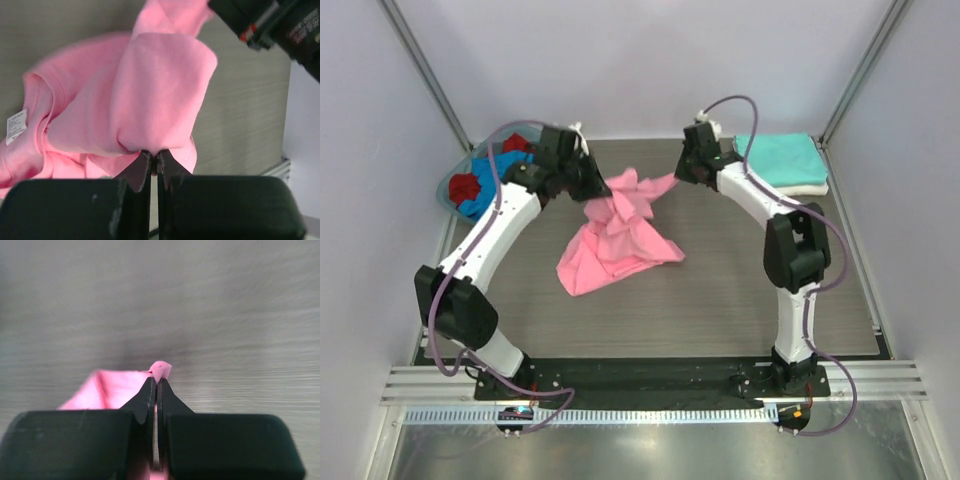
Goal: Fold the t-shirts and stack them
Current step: Flatten the tshirt out
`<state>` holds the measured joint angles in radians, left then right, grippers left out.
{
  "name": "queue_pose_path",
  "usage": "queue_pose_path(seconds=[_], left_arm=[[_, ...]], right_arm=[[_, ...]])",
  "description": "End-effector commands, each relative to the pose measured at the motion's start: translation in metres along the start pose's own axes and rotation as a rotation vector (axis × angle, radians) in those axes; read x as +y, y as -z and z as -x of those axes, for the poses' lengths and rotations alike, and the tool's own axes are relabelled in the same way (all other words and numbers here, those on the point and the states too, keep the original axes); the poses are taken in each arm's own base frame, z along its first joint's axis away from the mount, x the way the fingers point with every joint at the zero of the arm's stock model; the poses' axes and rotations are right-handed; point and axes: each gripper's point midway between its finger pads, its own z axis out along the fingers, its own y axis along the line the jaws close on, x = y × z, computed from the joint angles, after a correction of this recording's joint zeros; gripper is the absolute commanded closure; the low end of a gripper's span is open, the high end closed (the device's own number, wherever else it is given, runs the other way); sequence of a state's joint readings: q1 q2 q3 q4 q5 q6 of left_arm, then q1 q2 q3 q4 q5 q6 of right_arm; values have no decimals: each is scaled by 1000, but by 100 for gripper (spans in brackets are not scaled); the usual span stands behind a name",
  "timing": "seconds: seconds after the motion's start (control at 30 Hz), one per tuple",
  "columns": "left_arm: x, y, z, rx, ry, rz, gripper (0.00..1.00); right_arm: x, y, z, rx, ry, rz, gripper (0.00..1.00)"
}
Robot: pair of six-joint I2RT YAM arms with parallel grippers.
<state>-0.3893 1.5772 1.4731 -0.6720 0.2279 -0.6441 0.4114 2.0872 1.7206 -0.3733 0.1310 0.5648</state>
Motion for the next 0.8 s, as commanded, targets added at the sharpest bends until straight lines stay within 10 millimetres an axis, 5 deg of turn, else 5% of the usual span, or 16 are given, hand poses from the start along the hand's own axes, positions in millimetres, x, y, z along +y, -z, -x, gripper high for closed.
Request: queue_pose_path(seconds=[0.0, 0.13, 0.17, 0.2, 0.23, 0.27, 0.33, 0.37, 0.43, 0.47, 0.5, 0.53, 0.6, 0.77], left_arm=[[-3, 48, 31, -51, -137, 92, 100], [-3, 77, 24, -62, -171, 100, 100], [-1, 83, 7, -37, -171, 73, 100], [1, 83, -3, -18, -166, 55, 100], [5, 82, -19, 17, -149, 36, 100], [15, 71, -49, 89, -127, 13, 100], [26, 75, -77, 112, -83, -2, 100], [32, 72, -85, 109, -68, -4, 100], [45, 67, -128, 183, 9, -30, 98], [38, 62, -135, 187, 24, -98, 91], [39, 58, -160, 261, 58, -154, 83], [37, 57, -164, 260, 77, -174, 68], [46, 54, -169, 254, 79, -144, 62], [60, 50, -166, 223, 69, -66, 48]], right_arm=[[-1, 110, 102, -243, 33, -22, 99], [-23, 165, 94, -271, 49, -46, 99], [-41, 164, 72, -230, 65, -93, 99], [-45, 190, 74, -264, 54, -85, 99], [-55, 195, 63, -253, 56, -102, 99], [-73, 192, 36, -208, 57, -135, 99], [-90, 216, 18, -217, 35, -153, 99], [-111, 211, -16, -148, 36, -196, 99], [-122, 227, -42, -145, -20, -171, 99], [-139, 219, -77, -82, -28, -193, 99], [-140, 220, -91, -62, -63, -171, 99], [-143, 224, -99, -68, -83, -156, 99], [-153, 217, -129, -17, -104, -153, 99], [-180, 215, -138, -37, -106, -270, 96]])
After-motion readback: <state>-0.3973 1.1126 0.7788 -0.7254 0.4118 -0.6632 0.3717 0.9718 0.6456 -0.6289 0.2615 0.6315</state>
